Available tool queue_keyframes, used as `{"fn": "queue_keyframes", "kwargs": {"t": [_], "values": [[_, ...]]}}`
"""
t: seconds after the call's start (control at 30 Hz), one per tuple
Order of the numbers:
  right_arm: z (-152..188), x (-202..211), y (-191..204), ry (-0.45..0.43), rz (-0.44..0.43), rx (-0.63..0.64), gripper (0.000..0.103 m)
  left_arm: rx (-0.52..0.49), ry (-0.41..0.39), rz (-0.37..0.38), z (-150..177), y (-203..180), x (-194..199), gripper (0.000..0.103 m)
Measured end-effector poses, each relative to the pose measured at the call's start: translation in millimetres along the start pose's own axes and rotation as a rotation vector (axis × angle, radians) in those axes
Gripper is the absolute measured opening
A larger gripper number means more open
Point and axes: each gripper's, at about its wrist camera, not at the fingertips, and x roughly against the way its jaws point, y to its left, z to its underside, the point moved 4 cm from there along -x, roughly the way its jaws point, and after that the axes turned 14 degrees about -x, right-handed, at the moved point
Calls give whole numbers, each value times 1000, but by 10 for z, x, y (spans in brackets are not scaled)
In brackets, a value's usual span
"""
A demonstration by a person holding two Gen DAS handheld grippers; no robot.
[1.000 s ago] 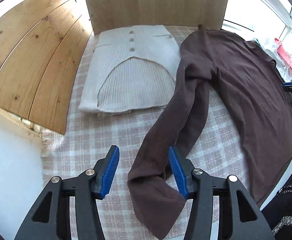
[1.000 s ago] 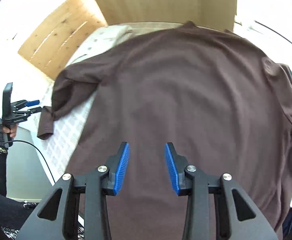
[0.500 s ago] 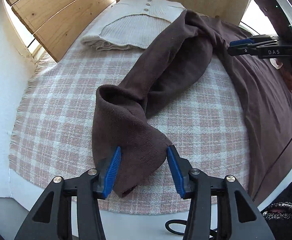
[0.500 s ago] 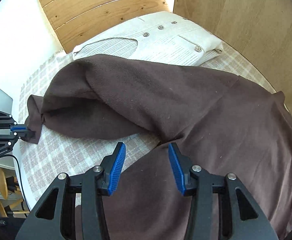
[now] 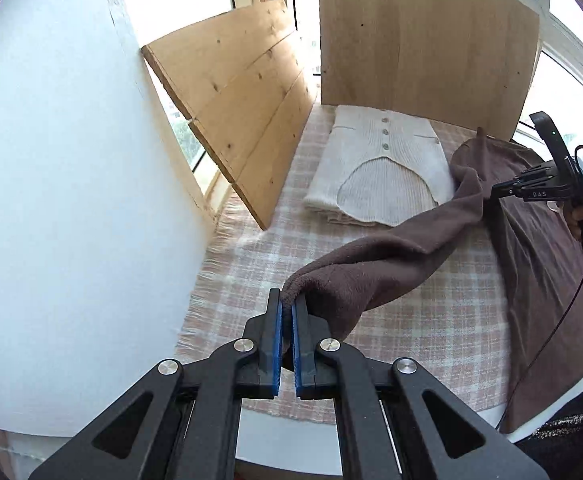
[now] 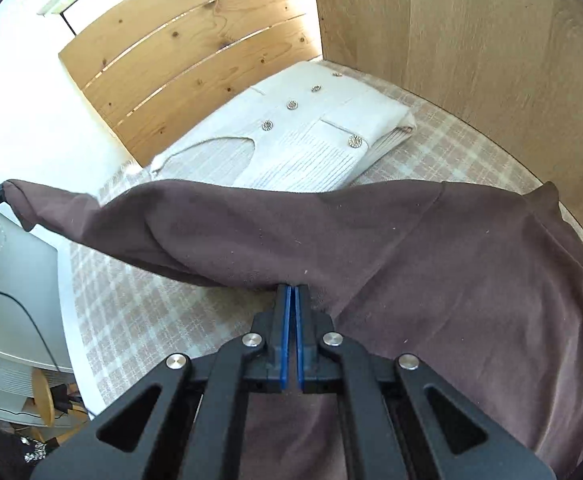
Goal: Fold clothes
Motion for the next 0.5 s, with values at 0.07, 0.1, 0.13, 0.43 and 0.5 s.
{"fn": "queue_keyframes", "kwargs": {"t": [0.07,0.1,0.13,0.43,0.5], "values": [[66,65,-22,9,12,15,2,-78,-19,-70,5,-21,148,3],[98,84,-37,14,21,22,2,-104,-19,-80,59,-64,182,4],[127,54,-67,26,41,26,2,-106,5,-53,190,-129,136,5],[121,30,-196,38,37,-17,2,150,261,175,1403,-525,-433,17],[108,40,-182,36,41,-10,2,185,233,216,1395,-620,-435,22]]}}
